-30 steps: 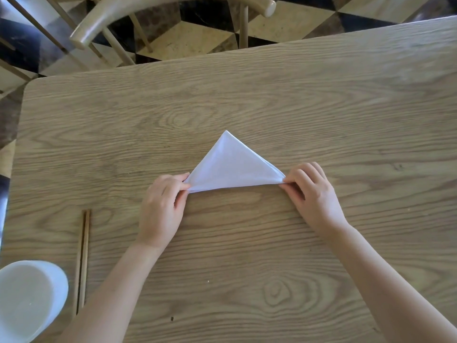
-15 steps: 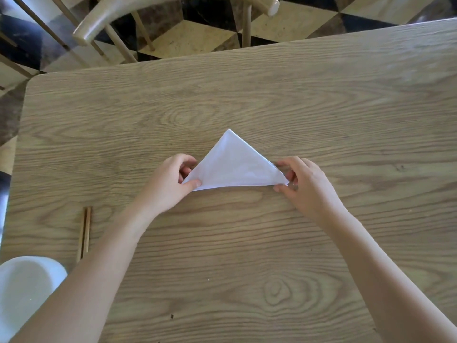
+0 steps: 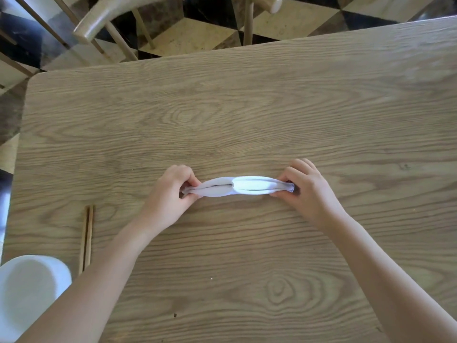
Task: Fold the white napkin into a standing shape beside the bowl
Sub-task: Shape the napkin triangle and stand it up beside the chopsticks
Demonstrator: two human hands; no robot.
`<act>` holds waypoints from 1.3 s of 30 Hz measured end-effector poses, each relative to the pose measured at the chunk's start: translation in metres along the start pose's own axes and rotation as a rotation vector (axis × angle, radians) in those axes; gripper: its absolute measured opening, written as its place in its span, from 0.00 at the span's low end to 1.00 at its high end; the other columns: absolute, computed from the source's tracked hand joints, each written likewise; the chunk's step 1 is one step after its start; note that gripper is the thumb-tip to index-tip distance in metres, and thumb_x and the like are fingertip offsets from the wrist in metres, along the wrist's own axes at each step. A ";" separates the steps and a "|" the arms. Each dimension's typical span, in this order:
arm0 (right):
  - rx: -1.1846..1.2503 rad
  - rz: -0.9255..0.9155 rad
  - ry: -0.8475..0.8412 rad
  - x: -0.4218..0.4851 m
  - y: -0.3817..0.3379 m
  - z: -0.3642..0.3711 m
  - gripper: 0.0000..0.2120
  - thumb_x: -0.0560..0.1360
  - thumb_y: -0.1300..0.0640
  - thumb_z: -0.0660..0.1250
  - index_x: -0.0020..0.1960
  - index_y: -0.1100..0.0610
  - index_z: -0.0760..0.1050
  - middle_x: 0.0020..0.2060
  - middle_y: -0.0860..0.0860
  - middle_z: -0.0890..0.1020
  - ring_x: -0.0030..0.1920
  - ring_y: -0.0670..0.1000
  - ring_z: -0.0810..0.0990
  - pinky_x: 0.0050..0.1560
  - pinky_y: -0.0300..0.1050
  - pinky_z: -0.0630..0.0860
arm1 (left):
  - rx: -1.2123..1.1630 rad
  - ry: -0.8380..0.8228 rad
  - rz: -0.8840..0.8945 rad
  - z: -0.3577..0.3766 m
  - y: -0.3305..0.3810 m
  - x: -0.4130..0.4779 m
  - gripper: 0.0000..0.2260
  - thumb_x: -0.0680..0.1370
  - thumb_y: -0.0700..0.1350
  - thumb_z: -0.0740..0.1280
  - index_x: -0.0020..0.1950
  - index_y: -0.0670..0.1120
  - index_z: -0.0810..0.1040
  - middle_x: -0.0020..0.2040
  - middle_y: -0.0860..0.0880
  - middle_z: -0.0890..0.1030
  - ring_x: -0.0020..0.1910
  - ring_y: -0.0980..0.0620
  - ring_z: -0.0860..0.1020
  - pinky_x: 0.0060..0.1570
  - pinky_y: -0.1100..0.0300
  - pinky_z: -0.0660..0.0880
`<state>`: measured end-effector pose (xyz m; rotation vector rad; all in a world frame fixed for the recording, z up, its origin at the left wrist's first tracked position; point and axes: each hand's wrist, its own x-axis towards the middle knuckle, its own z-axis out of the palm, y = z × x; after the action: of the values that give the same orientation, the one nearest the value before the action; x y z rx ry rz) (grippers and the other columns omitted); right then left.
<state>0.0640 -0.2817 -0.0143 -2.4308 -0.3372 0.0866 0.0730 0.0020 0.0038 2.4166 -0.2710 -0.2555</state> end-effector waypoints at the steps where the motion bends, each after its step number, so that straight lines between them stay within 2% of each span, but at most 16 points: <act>1: -0.020 0.009 0.024 -0.001 0.001 0.000 0.10 0.67 0.57 0.75 0.37 0.60 0.76 0.35 0.48 0.71 0.40 0.50 0.68 0.43 0.41 0.65 | 0.000 0.006 -0.001 0.000 -0.001 0.000 0.12 0.67 0.33 0.74 0.38 0.47 0.74 0.37 0.59 0.73 0.40 0.58 0.71 0.40 0.71 0.67; 5: -0.025 0.070 0.057 -0.010 0.004 -0.010 0.08 0.66 0.58 0.76 0.43 0.56 0.80 0.37 0.46 0.73 0.42 0.50 0.67 0.48 0.49 0.69 | 0.028 0.014 -0.003 0.000 -0.002 0.001 0.11 0.67 0.33 0.74 0.39 0.44 0.74 0.37 0.59 0.72 0.40 0.59 0.71 0.38 0.69 0.67; 8: 0.083 0.095 0.079 -0.014 0.000 -0.019 0.11 0.68 0.59 0.73 0.50 0.54 0.79 0.41 0.45 0.76 0.46 0.50 0.70 0.54 0.43 0.69 | 0.049 0.026 0.022 0.002 -0.001 0.000 0.11 0.67 0.32 0.74 0.39 0.44 0.75 0.36 0.59 0.72 0.39 0.58 0.71 0.38 0.67 0.67; 10: 0.152 0.053 0.162 -0.013 -0.008 -0.022 0.08 0.69 0.60 0.69 0.49 0.55 0.79 0.40 0.45 0.76 0.45 0.49 0.70 0.52 0.36 0.68 | 0.051 0.033 0.020 0.002 0.001 -0.002 0.11 0.67 0.32 0.73 0.39 0.44 0.75 0.36 0.59 0.72 0.38 0.57 0.71 0.38 0.69 0.68; 11: 0.155 0.020 0.177 -0.011 -0.012 -0.021 0.06 0.70 0.60 0.69 0.47 0.55 0.80 0.39 0.45 0.76 0.44 0.49 0.70 0.50 0.36 0.68 | 0.051 0.037 0.018 0.002 0.002 -0.002 0.11 0.67 0.32 0.73 0.39 0.44 0.75 0.36 0.59 0.72 0.38 0.57 0.71 0.39 0.71 0.68; 15: 0.066 -0.073 0.081 -0.003 -0.017 -0.013 0.05 0.69 0.61 0.73 0.45 0.58 0.81 0.38 0.51 0.80 0.43 0.53 0.73 0.48 0.49 0.73 | 0.050 0.036 0.026 0.001 0.004 0.000 0.10 0.66 0.30 0.73 0.39 0.41 0.75 0.37 0.60 0.71 0.38 0.59 0.70 0.40 0.74 0.66; 17: 0.023 -0.099 0.066 -0.003 -0.011 -0.014 0.07 0.69 0.58 0.74 0.45 0.58 0.81 0.39 0.51 0.80 0.43 0.53 0.73 0.48 0.51 0.72 | 0.044 0.030 0.028 0.001 0.004 0.001 0.10 0.66 0.30 0.73 0.39 0.41 0.75 0.37 0.60 0.71 0.38 0.59 0.70 0.40 0.73 0.66; 19: -0.042 -0.119 0.048 -0.005 -0.008 -0.013 0.09 0.68 0.55 0.73 0.47 0.56 0.80 0.41 0.49 0.80 0.45 0.51 0.72 0.50 0.50 0.71 | 0.028 0.029 0.020 0.001 0.002 0.000 0.11 0.66 0.30 0.73 0.39 0.42 0.75 0.37 0.60 0.72 0.38 0.61 0.71 0.40 0.72 0.67; 24: -0.148 -0.138 0.076 -0.008 -0.005 -0.009 0.13 0.68 0.55 0.73 0.50 0.55 0.75 0.44 0.50 0.77 0.47 0.49 0.68 0.53 0.40 0.63 | 0.003 0.045 0.011 0.003 0.001 -0.001 0.13 0.67 0.30 0.72 0.39 0.46 0.74 0.37 0.59 0.73 0.39 0.61 0.72 0.39 0.72 0.68; 26: -0.121 -0.155 0.137 -0.009 -0.006 -0.010 0.09 0.70 0.54 0.70 0.47 0.54 0.74 0.43 0.51 0.76 0.46 0.49 0.68 0.51 0.40 0.63 | 0.001 0.044 0.001 0.002 0.002 -0.001 0.13 0.67 0.31 0.73 0.38 0.46 0.74 0.37 0.60 0.72 0.39 0.61 0.72 0.39 0.72 0.68; 28: -0.111 -0.187 0.147 -0.009 -0.009 -0.010 0.04 0.71 0.55 0.69 0.44 0.54 0.77 0.41 0.51 0.76 0.44 0.49 0.68 0.50 0.42 0.65 | 0.007 0.041 -0.003 0.002 0.003 -0.001 0.13 0.67 0.31 0.73 0.38 0.47 0.74 0.36 0.59 0.72 0.37 0.58 0.72 0.39 0.71 0.67; 32: -0.068 -0.149 0.147 -0.002 -0.014 -0.008 0.06 0.70 0.56 0.70 0.46 0.55 0.78 0.40 0.50 0.75 0.42 0.51 0.70 0.48 0.43 0.67 | 0.020 0.037 -0.012 0.002 0.006 -0.001 0.15 0.67 0.31 0.73 0.37 0.49 0.72 0.36 0.59 0.72 0.38 0.57 0.72 0.39 0.72 0.67; 34: -0.050 -0.143 0.135 0.002 -0.015 -0.007 0.06 0.70 0.55 0.70 0.46 0.54 0.79 0.39 0.49 0.74 0.42 0.50 0.69 0.48 0.42 0.66 | 0.021 0.035 -0.014 0.001 0.006 -0.001 0.14 0.67 0.32 0.73 0.36 0.48 0.72 0.36 0.59 0.72 0.39 0.60 0.71 0.39 0.73 0.66; 36: -0.097 -0.156 0.101 0.002 -0.012 -0.005 0.06 0.69 0.54 0.70 0.45 0.54 0.79 0.38 0.49 0.75 0.43 0.49 0.68 0.48 0.42 0.66 | 0.021 0.030 -0.009 0.002 0.004 -0.001 0.13 0.67 0.31 0.73 0.37 0.46 0.73 0.35 0.59 0.72 0.39 0.62 0.70 0.39 0.72 0.66; 39: -0.184 -0.140 0.090 -0.005 0.002 -0.003 0.05 0.69 0.53 0.70 0.41 0.55 0.80 0.35 0.49 0.76 0.42 0.50 0.70 0.47 0.42 0.66 | 0.011 0.030 -0.009 0.002 0.002 -0.002 0.12 0.67 0.31 0.73 0.37 0.45 0.74 0.36 0.57 0.73 0.38 0.59 0.71 0.39 0.71 0.67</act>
<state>0.0601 -0.2858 -0.0134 -2.5740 -0.4925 -0.1200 0.0708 0.0000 0.0040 2.4315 -0.2480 -0.2218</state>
